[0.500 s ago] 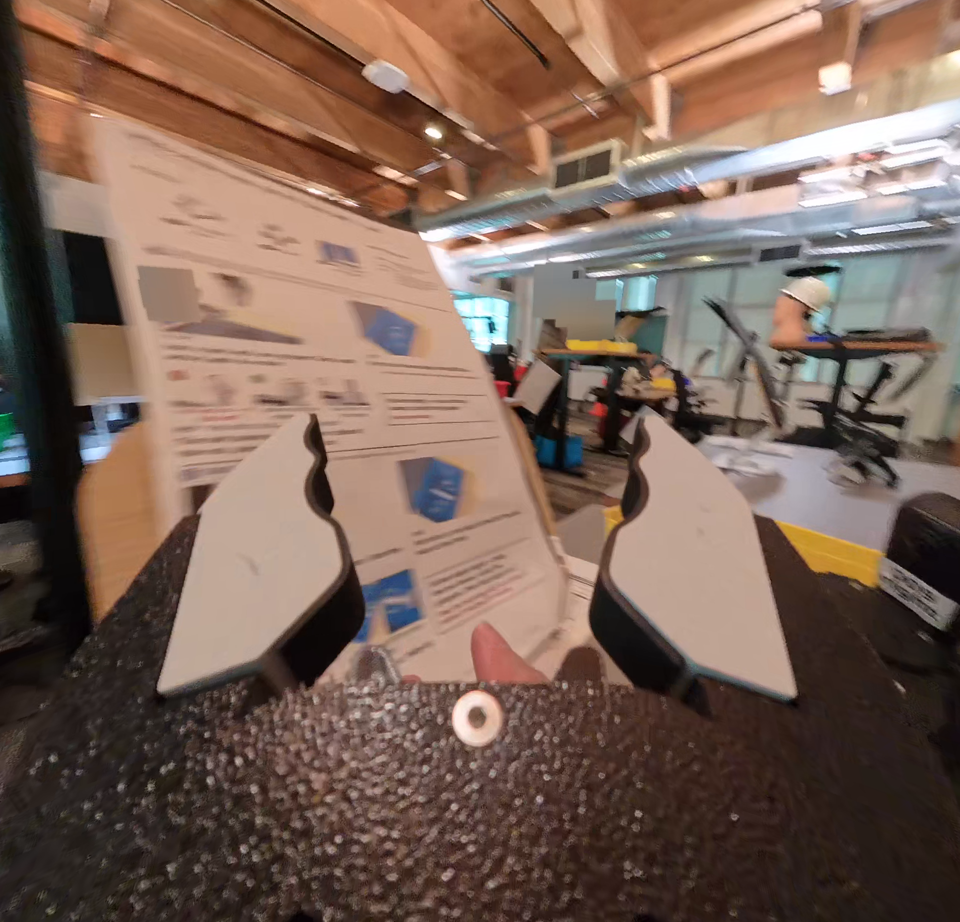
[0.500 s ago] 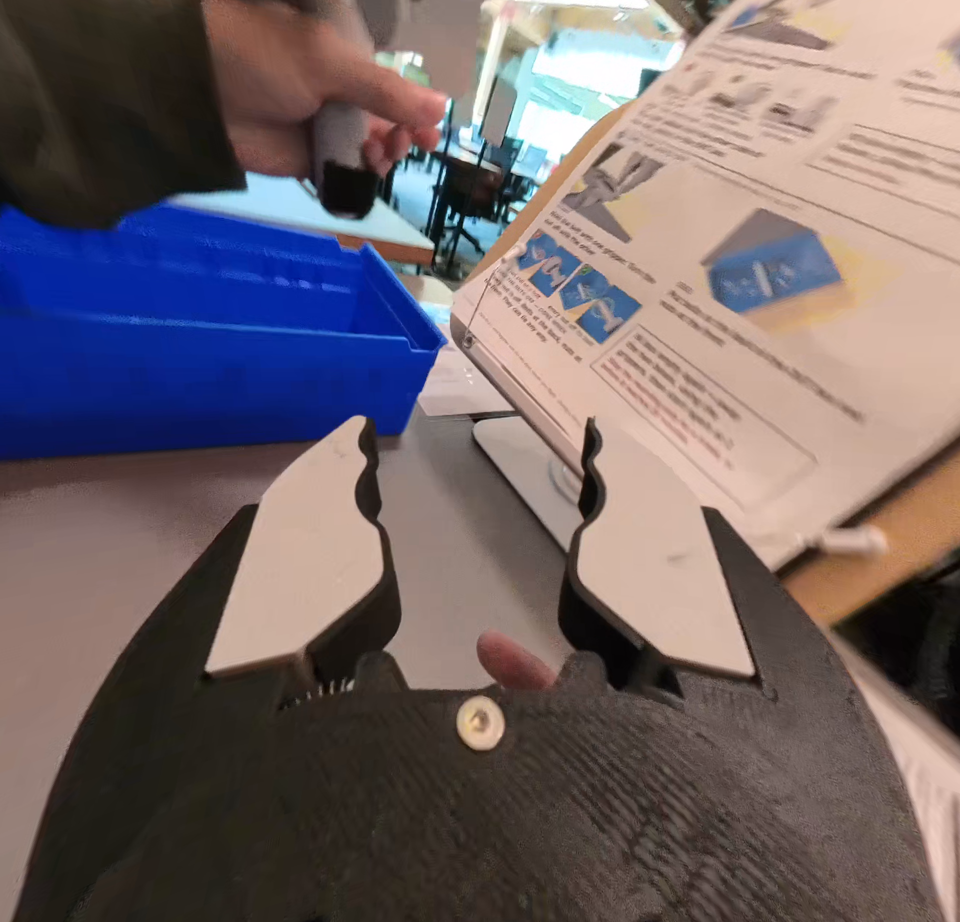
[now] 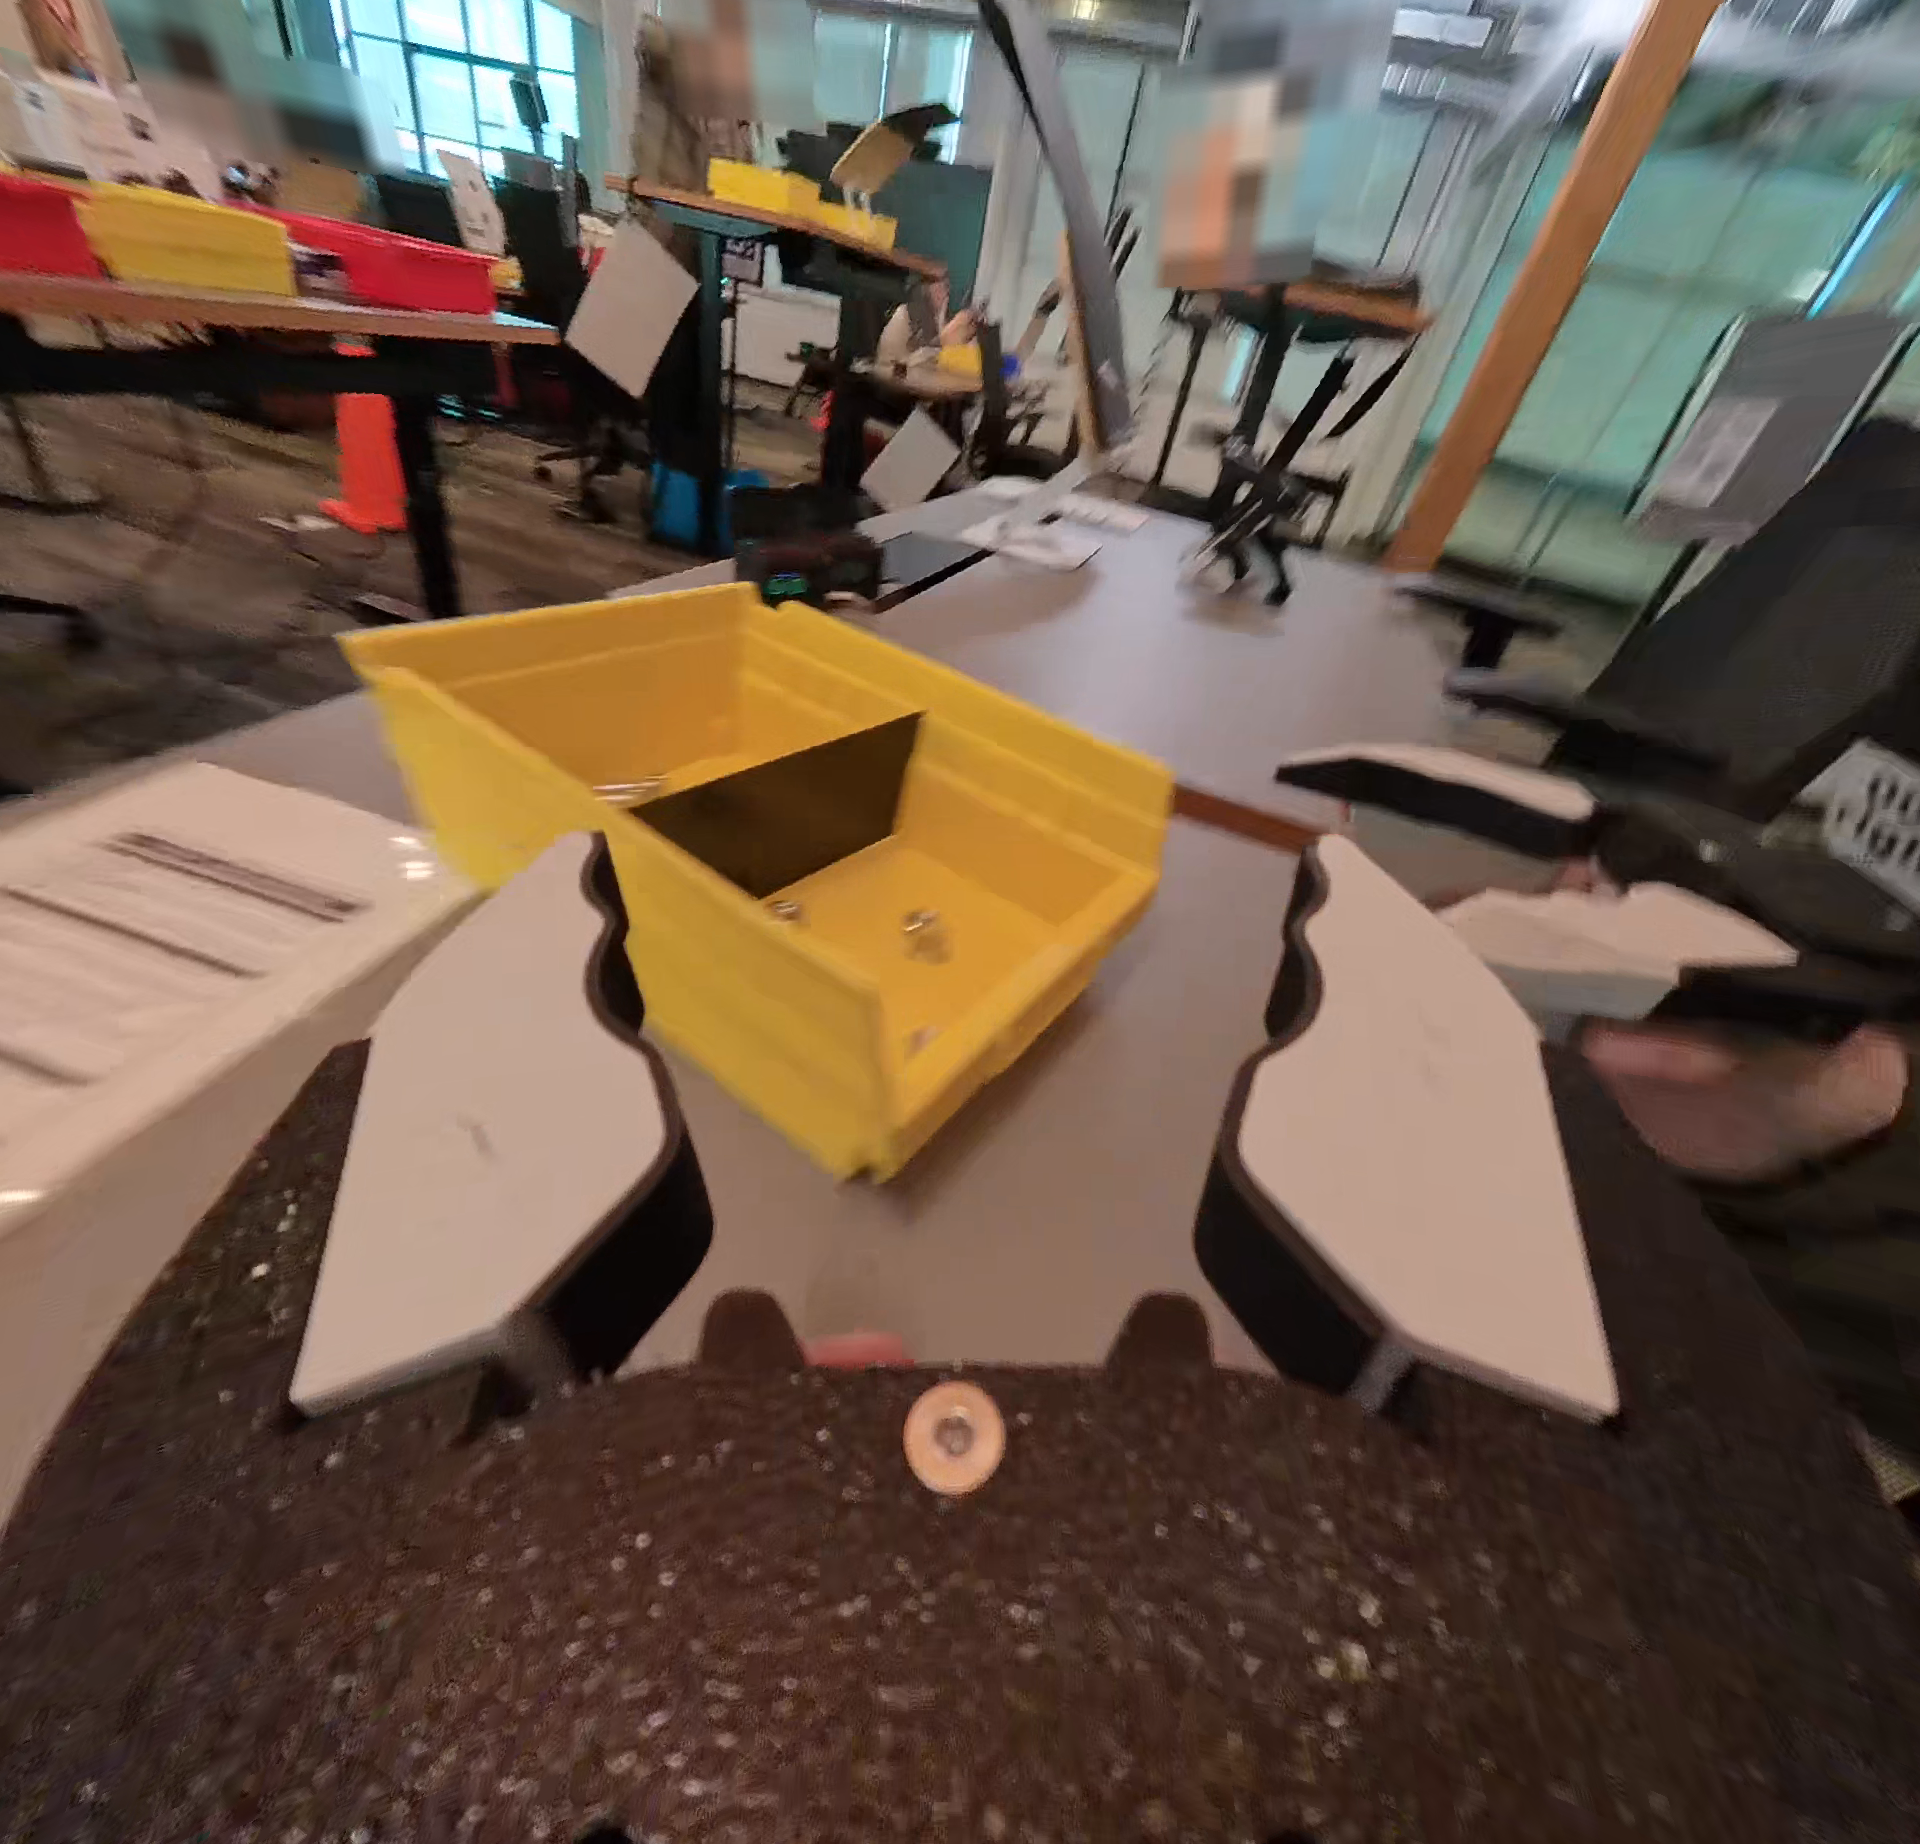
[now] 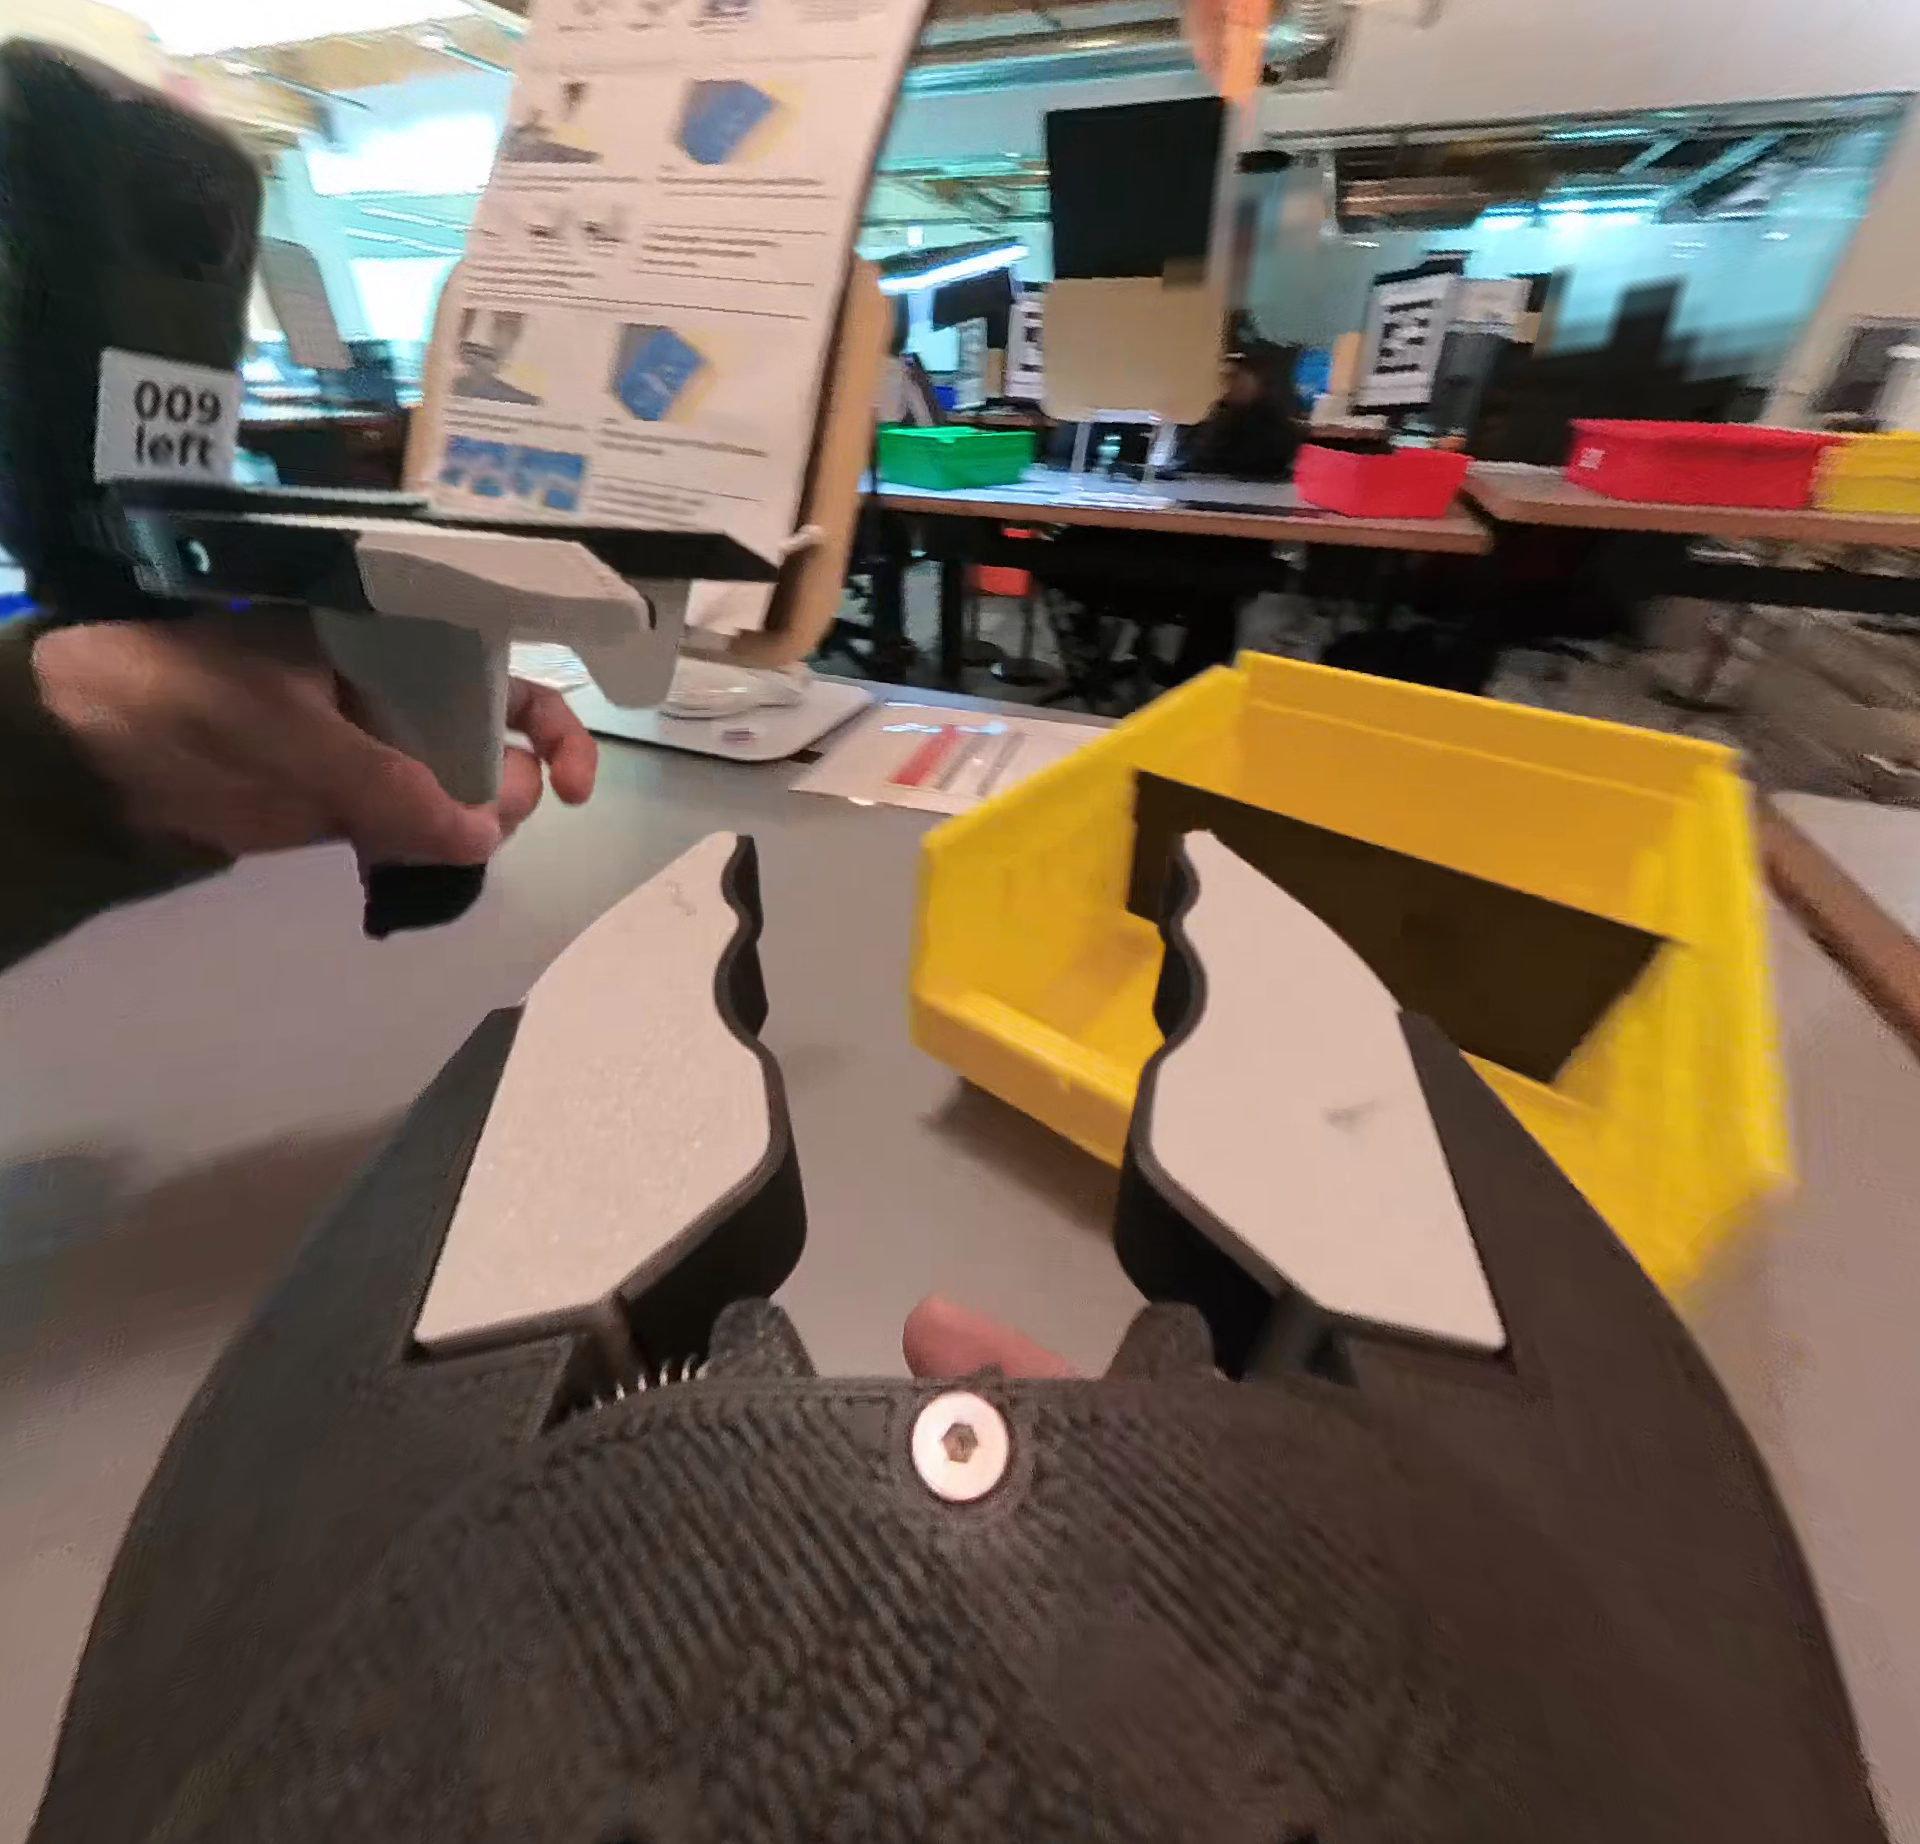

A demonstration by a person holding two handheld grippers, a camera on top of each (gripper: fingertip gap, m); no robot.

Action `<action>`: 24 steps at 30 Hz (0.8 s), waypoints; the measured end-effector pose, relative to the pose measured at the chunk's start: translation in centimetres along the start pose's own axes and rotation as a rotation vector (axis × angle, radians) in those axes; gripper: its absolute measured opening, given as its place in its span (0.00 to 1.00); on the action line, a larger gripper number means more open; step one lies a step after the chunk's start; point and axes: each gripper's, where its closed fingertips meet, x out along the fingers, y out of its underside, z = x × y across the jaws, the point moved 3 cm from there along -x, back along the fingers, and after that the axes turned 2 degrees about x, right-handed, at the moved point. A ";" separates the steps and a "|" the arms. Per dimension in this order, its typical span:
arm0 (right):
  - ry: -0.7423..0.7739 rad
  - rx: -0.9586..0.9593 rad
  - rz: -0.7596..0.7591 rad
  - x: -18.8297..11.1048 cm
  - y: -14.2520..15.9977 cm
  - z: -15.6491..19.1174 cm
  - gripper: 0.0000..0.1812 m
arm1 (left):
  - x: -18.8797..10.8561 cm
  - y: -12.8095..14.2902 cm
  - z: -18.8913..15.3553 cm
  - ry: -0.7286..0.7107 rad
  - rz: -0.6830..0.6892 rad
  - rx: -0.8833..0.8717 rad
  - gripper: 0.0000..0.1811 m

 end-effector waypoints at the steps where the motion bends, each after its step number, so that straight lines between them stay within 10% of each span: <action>1: 0.034 0.006 -0.005 -1.4 0.1 -1.0 0.41 | 1.5 0.6 -0.5 -0.014 -0.004 -0.057 0.68; 7: 0.292 -0.079 0.156 -7.6 2.6 -5.7 0.42 | 7.7 4.7 0.8 -0.374 0.260 -0.023 0.72; 16: 0.537 -0.132 0.411 -10.3 5.5 -10.2 0.47 | 9.4 9.5 6.8 -0.579 0.748 -0.037 0.42; 24: 0.514 -0.153 0.453 -9.9 6.3 -9.9 0.47 | 9.8 10.2 7.8 -0.514 0.858 0.012 0.18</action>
